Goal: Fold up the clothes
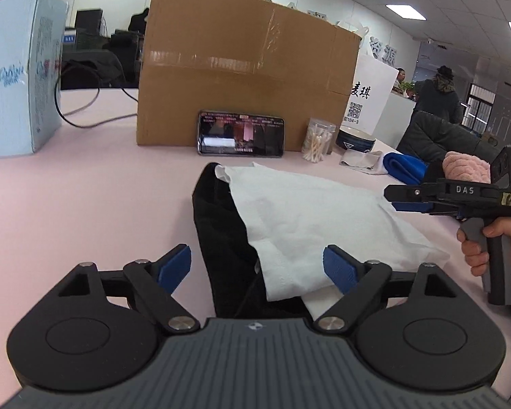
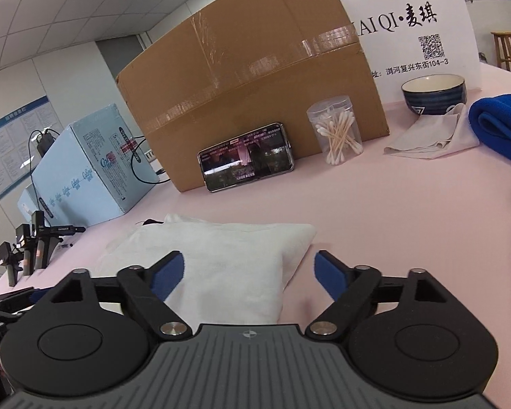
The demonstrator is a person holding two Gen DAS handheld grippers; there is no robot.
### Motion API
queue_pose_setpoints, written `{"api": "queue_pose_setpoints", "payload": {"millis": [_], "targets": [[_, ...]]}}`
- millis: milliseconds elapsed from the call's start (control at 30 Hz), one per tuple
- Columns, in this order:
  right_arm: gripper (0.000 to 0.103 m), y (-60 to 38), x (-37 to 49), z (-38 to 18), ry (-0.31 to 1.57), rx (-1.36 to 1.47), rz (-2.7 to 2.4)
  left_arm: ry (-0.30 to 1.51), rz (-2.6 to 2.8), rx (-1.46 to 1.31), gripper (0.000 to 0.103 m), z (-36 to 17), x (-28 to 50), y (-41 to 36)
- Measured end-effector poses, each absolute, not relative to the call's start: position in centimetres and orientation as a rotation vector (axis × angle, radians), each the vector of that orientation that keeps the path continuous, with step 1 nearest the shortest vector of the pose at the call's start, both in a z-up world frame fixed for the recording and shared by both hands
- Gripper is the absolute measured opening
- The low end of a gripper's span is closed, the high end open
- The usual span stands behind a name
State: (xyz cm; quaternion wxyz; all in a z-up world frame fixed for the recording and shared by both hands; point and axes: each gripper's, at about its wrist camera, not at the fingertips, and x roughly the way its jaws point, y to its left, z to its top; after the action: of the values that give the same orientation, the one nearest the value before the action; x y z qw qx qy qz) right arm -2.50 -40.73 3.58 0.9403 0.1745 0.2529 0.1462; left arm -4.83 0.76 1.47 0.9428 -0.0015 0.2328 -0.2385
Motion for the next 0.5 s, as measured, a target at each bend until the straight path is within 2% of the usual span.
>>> {"api": "queue_pose_setpoints", "payload": {"millis": [100,167,300,500], "targets": [[0.102,-41.2,-3.6,4.6,0.457,0.342,0.253,0.352,-0.453,-0.002,0.084,3.0,-5.8,2.2],[0.103,-41.7,-4.5,5.2,0.41,0.342,0.223,0.25,-0.436,-0.04,0.086,4.3,-6.2,3.3],[0.103,-41.8,-6.2,6.5,0.326,0.281,0.167,0.087,-0.418,-0.074,0.103,6.1,-6.0,3.8],[0.103,-41.6,-6.9,8.5,0.194,0.184,0.103,-0.097,-0.376,-0.064,0.103,7.7,-4.8,3.1]]}}
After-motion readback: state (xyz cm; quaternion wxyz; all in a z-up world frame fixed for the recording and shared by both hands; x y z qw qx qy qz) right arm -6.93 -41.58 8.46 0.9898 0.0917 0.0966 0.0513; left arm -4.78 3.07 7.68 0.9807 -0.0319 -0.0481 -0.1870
